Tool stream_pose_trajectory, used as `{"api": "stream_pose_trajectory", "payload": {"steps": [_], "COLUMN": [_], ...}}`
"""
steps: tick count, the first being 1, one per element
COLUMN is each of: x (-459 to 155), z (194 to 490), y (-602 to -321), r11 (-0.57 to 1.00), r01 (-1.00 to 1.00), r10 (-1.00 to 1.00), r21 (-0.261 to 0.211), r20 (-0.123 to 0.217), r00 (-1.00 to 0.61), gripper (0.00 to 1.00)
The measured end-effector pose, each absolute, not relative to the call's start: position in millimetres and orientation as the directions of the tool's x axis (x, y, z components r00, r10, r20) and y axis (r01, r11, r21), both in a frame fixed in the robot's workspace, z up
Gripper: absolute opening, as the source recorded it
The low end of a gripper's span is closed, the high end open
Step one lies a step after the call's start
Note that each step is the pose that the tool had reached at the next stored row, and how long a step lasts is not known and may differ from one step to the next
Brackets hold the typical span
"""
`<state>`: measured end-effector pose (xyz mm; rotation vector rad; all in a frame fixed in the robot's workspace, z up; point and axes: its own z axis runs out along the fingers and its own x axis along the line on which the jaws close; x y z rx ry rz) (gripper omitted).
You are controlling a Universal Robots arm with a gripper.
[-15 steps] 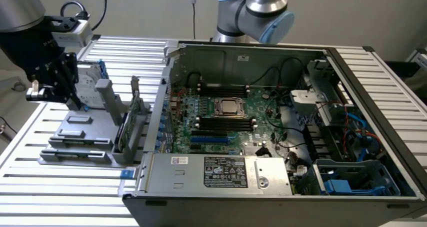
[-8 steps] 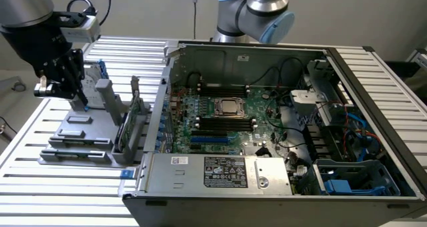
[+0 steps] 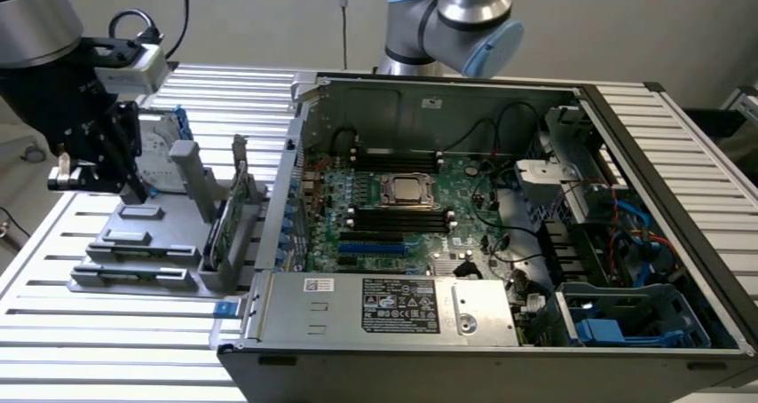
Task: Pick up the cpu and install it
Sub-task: 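Install the second cpu locking lever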
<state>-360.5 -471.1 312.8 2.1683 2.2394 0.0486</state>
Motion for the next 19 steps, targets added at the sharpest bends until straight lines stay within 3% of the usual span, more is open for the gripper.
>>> {"api": "stream_pose_trajectory", "payload": {"steps": [19], "x": [-369.3], "z": [307.5], "y": [-471.6], "r11": [0.032], "r01": [0.999], "r10": [0.999], "r21": [0.039], "r20": [0.004], "r00": [-0.032], "gripper": [0.11]}}
